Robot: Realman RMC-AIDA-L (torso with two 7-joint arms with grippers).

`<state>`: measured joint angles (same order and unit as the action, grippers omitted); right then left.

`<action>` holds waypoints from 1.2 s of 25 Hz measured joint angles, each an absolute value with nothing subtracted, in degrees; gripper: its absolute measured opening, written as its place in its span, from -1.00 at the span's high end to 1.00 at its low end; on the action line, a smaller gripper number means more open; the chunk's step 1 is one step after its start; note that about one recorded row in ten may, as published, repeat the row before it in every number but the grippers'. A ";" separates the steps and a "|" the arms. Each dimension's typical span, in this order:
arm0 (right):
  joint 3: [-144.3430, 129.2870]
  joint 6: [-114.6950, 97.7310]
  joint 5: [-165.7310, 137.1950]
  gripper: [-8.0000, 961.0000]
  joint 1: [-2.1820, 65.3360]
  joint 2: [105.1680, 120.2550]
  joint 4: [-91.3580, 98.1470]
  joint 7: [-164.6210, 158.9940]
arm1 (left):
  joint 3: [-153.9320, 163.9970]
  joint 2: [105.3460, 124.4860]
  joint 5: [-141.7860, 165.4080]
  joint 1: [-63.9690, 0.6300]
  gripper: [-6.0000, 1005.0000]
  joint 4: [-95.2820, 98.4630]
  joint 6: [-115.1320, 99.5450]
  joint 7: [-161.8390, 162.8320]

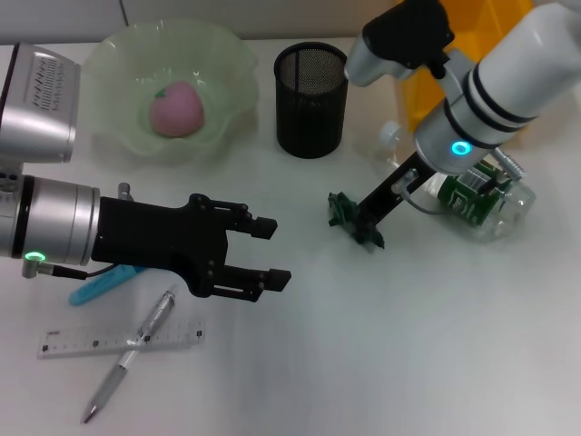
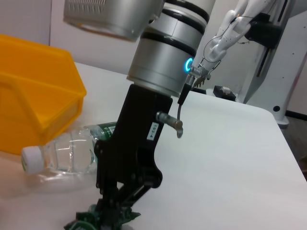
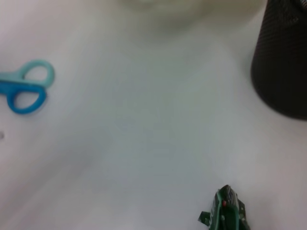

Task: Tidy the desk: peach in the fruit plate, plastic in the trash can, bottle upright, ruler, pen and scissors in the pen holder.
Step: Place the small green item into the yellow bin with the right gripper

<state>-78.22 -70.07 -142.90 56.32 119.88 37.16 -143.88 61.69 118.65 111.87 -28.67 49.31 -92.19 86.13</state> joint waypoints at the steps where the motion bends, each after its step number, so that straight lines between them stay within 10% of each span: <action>1: -78.23 -70.27 -142.90 0.80 55.50 119.89 38.40 -143.87 | 61.70 118.65 111.86 -28.68 -0.38 49.29 -92.19 86.13; 19: -76.13 -69.01 -130.07 0.93 22.79 119.54 81.63 -140.67 | 61.25 118.65 111.16 -28.18 -0.38 48.44 -91.91 85.51; 30: -74.02 -48.38 -123.60 0.94 16.62 119.57 80.40 -134.59 | 61.16 118.65 111.04 -27.80 -0.37 48.43 -91.51 85.45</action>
<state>-74.02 -48.38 -123.60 16.62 119.57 80.40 -134.59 61.16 118.65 111.04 -27.80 48.43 -91.51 85.45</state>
